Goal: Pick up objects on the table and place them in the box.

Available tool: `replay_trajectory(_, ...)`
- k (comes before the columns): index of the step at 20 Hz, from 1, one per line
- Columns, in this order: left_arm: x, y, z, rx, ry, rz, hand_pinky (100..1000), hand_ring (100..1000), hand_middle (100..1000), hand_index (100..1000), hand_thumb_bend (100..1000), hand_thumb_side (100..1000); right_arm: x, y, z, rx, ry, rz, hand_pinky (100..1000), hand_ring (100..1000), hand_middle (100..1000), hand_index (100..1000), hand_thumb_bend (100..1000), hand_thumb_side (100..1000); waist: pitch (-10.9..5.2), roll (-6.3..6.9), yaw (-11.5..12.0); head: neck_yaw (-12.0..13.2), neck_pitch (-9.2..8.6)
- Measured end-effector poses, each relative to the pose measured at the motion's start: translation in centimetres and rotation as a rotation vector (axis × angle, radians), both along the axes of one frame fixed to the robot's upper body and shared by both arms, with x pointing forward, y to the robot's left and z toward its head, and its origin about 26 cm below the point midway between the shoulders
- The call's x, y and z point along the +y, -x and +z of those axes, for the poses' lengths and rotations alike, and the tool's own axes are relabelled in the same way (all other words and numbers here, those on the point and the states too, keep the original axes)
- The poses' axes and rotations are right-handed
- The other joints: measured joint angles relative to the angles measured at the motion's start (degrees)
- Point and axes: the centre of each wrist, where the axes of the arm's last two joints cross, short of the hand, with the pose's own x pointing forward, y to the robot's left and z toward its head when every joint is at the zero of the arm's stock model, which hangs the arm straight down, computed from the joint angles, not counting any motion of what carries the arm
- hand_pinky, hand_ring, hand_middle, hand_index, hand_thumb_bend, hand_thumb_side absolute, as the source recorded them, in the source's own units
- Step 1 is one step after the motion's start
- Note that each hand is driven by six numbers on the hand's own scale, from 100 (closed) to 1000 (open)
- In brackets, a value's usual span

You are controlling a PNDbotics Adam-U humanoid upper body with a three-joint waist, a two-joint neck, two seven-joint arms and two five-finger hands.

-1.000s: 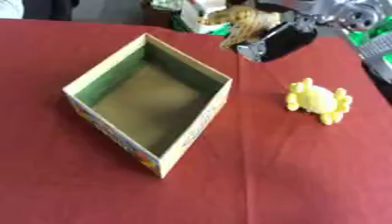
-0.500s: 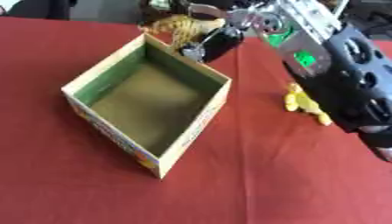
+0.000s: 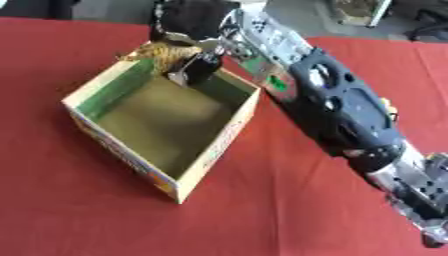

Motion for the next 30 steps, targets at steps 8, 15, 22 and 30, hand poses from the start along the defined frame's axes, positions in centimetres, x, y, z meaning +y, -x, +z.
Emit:
replay_trajectory(8, -0.4, -0.1, 0.2, -0.01, 0.008, -0.021, 769, 629, 688, 787, 100, 928, 0.7, -1.9, -3.5, 0.043, 0.023, 0.001, 462, 670, 586, 618, 100, 379, 0.65, -0.07, 0.52, -0.21, -0.32)
replay_trajectory(15, -0.5, 0.0, 0.2, -0.002, 0.006, -0.028, 769, 629, 687, 786, 100, 925, 0.6, -2.1, -2.9, 0.072, 0.063, 0.001, 661, 875, 865, 937, 472, 554, 0.76, -0.07, 0.52, -0.19, -0.32)
replay_trajectory(22, -0.5, 0.0, 0.0, 0.009, 0.008, -0.032, 769, 628, 686, 785, 100, 922, 0.5, -2.1, -0.7, 0.062, 0.183, -0.031, 712, 929, 916, 986, 682, 517, 0.75, -0.07, 0.51, -0.11, -0.32)
replay_trajectory(30, -0.5, 0.0, -0.1, 0.017, 0.009, -0.031, 769, 628, 685, 784, 100, 923, 0.1, -1.3, 2.1, -0.043, 0.256, -0.038, 724, 940, 932, 995, 700, 497, 0.38, -0.43, 0.5, 0.11, -0.32)
